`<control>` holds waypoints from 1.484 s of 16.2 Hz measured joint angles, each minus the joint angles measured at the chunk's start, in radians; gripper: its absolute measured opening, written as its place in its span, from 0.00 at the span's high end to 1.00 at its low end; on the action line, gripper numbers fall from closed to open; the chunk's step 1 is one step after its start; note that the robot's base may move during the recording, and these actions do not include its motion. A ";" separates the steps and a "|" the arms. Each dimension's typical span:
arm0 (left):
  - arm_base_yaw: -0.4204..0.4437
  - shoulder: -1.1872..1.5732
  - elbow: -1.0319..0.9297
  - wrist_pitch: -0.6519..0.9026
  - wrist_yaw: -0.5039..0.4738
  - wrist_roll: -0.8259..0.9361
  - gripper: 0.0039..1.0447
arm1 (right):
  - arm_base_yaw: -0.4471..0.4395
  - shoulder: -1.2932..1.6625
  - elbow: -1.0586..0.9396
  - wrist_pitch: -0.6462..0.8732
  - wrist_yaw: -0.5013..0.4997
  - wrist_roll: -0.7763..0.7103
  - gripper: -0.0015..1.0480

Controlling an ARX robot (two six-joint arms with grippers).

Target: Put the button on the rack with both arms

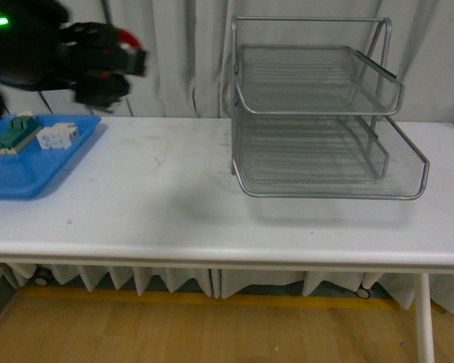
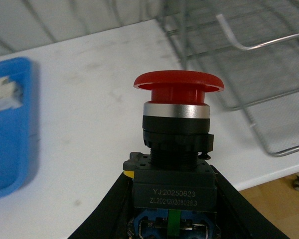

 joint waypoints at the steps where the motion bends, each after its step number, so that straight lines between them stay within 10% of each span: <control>1: -0.055 0.067 0.085 -0.017 0.001 0.000 0.66 | 0.000 0.000 0.000 0.000 0.000 0.000 0.06; 10: -0.283 0.435 0.532 -0.137 0.035 0.063 0.66 | 0.000 0.000 0.000 0.000 0.000 0.000 0.06; 24: -0.338 0.950 1.210 -0.549 -0.040 0.153 0.66 | 0.000 0.000 0.000 0.000 0.000 0.000 0.06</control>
